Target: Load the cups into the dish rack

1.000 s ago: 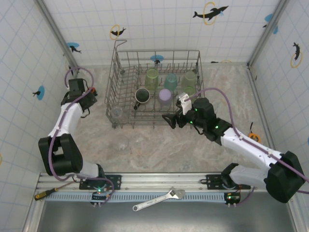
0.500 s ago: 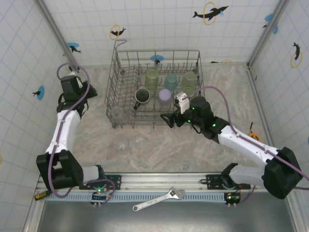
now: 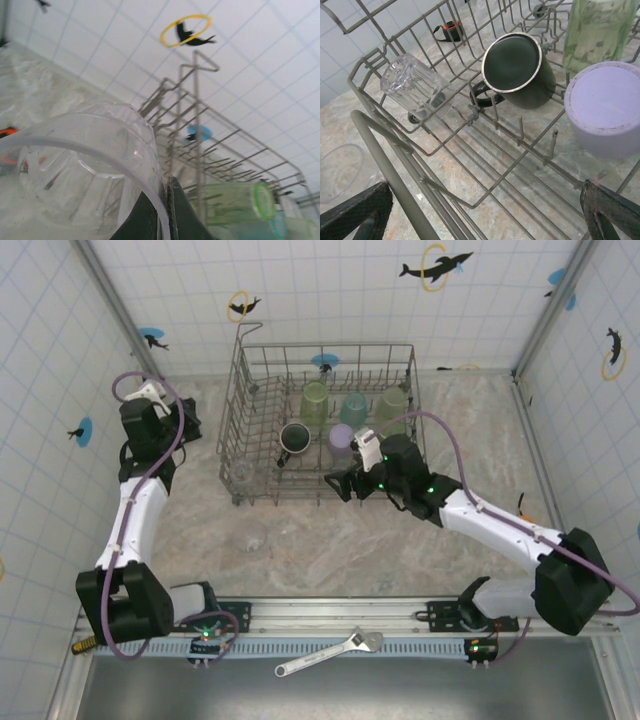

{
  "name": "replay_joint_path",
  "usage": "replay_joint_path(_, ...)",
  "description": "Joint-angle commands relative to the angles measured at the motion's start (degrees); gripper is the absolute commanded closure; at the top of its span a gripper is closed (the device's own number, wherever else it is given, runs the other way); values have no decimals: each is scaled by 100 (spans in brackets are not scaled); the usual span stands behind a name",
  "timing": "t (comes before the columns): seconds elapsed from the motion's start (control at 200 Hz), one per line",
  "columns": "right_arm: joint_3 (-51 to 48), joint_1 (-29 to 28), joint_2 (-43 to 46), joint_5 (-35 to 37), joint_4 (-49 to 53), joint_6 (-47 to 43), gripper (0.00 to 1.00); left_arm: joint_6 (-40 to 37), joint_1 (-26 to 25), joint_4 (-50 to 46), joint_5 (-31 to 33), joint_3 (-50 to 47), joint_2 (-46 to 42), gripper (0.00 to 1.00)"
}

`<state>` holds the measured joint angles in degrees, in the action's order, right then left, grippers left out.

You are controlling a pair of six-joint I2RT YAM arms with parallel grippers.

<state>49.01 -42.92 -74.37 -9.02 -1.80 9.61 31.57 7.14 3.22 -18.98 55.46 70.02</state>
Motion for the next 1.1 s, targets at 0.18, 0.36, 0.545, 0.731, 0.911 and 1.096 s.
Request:
replay_joint_path(0.18,372,92,-392,67,-218,742,0,400,-35,1697,-1398,-165,-250,100)
replay_joint_path(0.36,868,300,-790,-487,-549,1333,0,882,-105,2565,-1910,-410,-276,100)
replay_joint_path(0.545,1362,423,-1207,-935,-1003,1920,0,791,-499,2840,-2032,-468,-325,100)
replay_joint_path(0.731,1702,558,-1484,-1234,-1482,2513,0,656,-854,2768,-2033,-262,-206,100)
replay_joint_path(0.911,1790,574,-1505,-1048,-1743,2651,0,817,-1045,2996,-2142,-317,-102,100)
replay_joint_path(1.096,2116,643,-1815,-1249,-2103,2966,0,1012,-1293,3340,-2262,-526,-41,100)
